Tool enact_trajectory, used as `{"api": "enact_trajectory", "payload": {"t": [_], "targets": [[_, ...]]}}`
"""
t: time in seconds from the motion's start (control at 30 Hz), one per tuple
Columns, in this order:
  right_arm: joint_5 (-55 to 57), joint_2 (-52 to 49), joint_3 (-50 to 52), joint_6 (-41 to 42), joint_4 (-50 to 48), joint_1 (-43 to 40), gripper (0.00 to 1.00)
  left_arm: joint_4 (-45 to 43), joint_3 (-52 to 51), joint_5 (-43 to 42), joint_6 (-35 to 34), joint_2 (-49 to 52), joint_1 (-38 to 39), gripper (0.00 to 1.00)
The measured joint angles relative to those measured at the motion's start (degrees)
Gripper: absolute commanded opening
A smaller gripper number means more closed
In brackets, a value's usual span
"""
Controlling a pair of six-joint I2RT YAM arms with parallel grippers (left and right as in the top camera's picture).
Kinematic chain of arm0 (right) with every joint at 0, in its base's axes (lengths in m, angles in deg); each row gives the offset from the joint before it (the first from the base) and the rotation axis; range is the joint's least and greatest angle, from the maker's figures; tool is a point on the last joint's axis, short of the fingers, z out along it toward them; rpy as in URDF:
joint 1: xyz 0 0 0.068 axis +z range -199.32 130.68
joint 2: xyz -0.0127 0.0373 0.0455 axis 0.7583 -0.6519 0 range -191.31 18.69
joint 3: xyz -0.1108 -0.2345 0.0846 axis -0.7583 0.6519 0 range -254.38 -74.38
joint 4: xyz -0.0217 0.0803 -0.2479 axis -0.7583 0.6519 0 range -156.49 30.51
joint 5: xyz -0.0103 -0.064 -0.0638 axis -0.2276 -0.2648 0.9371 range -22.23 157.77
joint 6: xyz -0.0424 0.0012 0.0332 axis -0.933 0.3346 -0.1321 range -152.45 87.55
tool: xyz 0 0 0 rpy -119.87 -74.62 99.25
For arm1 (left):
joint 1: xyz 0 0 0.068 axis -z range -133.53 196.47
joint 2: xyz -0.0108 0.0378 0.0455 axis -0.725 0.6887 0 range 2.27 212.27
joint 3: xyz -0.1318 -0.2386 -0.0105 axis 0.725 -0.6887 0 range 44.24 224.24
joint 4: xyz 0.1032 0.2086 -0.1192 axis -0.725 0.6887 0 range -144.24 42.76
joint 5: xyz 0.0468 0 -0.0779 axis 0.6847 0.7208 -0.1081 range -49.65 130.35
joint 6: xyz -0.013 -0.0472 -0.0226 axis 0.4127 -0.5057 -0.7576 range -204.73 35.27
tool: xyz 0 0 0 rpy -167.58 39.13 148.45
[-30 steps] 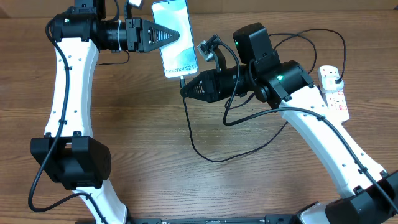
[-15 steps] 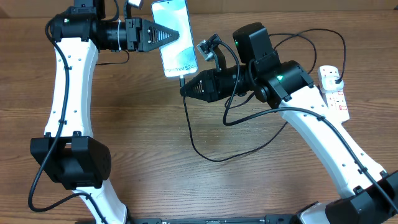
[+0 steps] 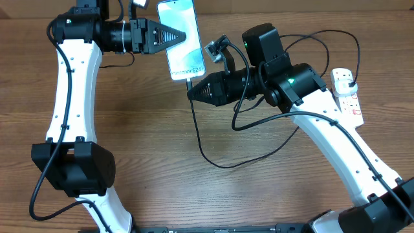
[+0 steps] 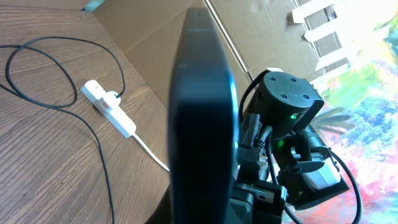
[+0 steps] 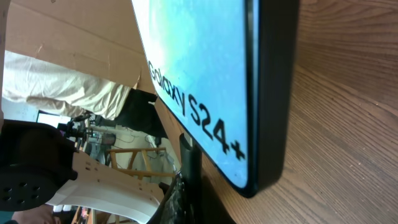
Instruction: Plug charger to phone and switch on socket
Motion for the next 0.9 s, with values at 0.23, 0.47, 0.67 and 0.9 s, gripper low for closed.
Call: {"api": "enact_trajectory", "payload": {"t": [0.23,0.47,0.67,0.9], "targets": [[0.0,0.0,0.0,0.0,0.0,0.0,0.04,0.0,0.0,0.0,0.0,0.0,0.0,0.04],[0.0,0.0,0.0,0.0,-0.1,-0.1,0.04,0.0,0.0,0.0,0.0,0.0,0.0,0.04],[0.0,0.0,0.1,0.2,-0.4,-0.2,0.04,0.0,0.0,0.0,0.0,0.0,0.0,0.04],[-0.5,0.0,0.5,3.7,-2.9,-0.3,0.04,-0.3,0.0,-0.1,0.0,0.0,-0.5,0.04]]}}
